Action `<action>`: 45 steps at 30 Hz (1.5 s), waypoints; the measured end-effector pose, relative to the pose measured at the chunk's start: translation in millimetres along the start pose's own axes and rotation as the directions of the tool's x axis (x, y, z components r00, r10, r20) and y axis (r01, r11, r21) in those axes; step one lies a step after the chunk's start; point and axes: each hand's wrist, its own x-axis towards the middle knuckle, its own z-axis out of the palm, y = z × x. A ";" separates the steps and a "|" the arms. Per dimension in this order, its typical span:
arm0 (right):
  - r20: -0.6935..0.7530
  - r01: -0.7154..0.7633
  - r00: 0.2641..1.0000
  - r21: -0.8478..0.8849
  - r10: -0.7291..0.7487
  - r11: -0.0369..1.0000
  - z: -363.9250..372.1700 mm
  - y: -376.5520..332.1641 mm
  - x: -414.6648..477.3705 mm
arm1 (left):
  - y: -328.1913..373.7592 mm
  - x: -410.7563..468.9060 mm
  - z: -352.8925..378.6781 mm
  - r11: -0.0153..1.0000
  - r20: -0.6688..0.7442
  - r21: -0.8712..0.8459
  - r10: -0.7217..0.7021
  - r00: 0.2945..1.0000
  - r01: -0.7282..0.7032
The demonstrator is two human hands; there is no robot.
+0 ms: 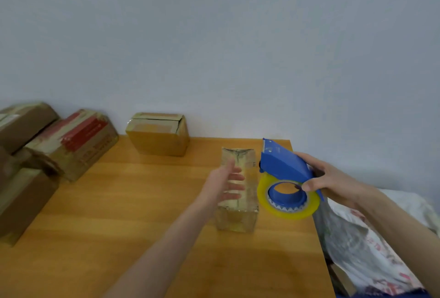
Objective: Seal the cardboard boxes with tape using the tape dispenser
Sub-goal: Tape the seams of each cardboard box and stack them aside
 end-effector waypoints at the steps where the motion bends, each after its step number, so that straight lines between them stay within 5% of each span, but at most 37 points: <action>1: 0.010 0.006 1.000 -0.020 -0.006 1.000 1.8 -2.2 0.4 | 9.3 -0.5 1.8 0.996 0.037 -0.075 -0.053 0.998 0.056; 14: 0.028 -0.030 0.999 -0.071 0.032 0.997 20.3 -9.1 2.5 | 12.1 -1.3 -9.3 0.986 0.167 -0.150 -0.045 0.985 0.070; 19: 0.003 -0.038 0.999 -0.111 0.039 0.993 23.0 -11.6 0.8 | 13.7 -3.7 -17.6 0.959 0.222 -0.207 -0.145 0.964 0.192; 24: 0.021 -0.031 0.999 -0.322 0.040 0.946 30.8 -22.7 -2.4 | 8.6 -0.8 -24.5 0.993 0.099 0.047 -0.116 0.988 0.112; 33: 0.048 0.034 0.999 -0.670 -0.002 0.741 53.3 -26.3 1.5 | -13.5 5.2 -38.6 0.990 -0.047 0.102 -0.093 0.995 0.098; 38: 0.063 0.036 0.998 -0.685 0.010 0.727 57.4 -21.7 -1.2 | -23.1 2.5 -49.9 0.987 -0.040 0.118 -0.106 0.994 0.110; 45: -0.040 -0.114 0.991 -0.736 0.125 0.667 17.0 2.2 -24.2 | -49.3 -3.2 -109.1 0.977 -0.255 0.115 -0.144 0.956 0.178</action>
